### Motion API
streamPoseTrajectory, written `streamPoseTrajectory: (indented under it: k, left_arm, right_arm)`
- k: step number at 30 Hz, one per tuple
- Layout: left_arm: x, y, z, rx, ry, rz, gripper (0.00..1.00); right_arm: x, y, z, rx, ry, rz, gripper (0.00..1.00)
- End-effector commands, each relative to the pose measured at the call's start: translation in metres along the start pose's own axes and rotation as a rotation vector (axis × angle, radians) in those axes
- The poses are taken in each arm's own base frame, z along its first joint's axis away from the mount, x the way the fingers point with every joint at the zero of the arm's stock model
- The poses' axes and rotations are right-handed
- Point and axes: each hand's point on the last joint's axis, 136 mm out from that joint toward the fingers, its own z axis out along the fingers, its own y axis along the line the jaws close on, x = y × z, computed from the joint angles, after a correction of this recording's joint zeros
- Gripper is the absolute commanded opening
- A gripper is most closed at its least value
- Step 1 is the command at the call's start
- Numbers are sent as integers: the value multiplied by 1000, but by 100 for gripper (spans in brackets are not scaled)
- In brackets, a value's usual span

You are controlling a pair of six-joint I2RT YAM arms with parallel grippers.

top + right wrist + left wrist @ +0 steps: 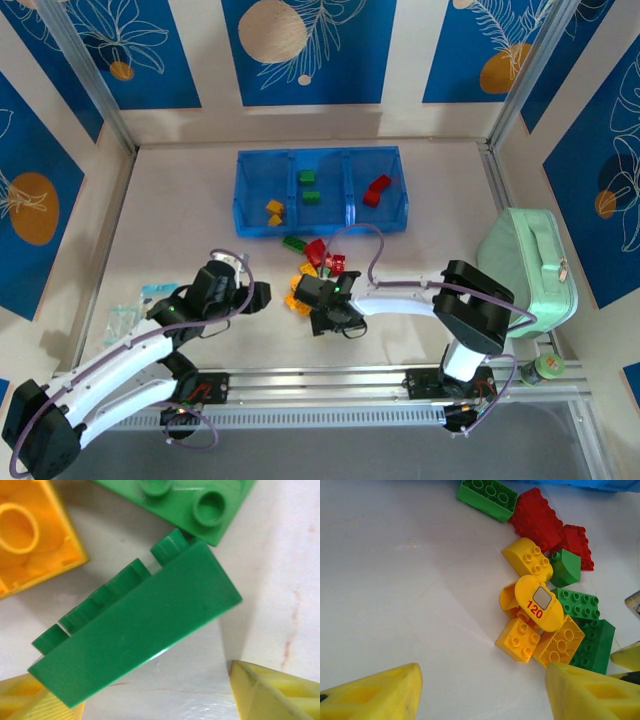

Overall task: Sort the legos into containers by color
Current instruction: Move the lego to the bottom-center of the table, then pick up the lego from the bottom-center of the table.

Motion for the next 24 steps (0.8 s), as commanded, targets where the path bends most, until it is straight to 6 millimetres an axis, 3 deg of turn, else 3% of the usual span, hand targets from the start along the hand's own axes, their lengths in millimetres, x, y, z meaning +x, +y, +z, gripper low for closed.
streamPoseTrajectory:
  k: [1, 4, 7, 13, 18, 24]
  left_arm:
    - [2, 4, 0, -13, 4, -9, 66]
    - [2, 4, -1, -15, 2, -5, 66]
    - [2, 5, 0, -18, 2, -2, 66]
    - [0, 3, 1, -15, 1, 2, 66]
    - [1, 3, 2, -17, 7, 5, 66]
    - [4, 8, 0, -32, 4, 5, 66]
  right_arm:
    - [-2, -24, -7, 46, -21, 66, 75]
    - [-3, -45, -12, 76, -30, 125, 74]
    - [-8, -53, -19, 48, -44, 153, 74]
    - [-22, -37, -46, -4, -115, 125, 75]
    - [-39, -34, -38, -9, -116, 136, 77]
    - [-51, -29, -19, -25, -89, 139, 61]
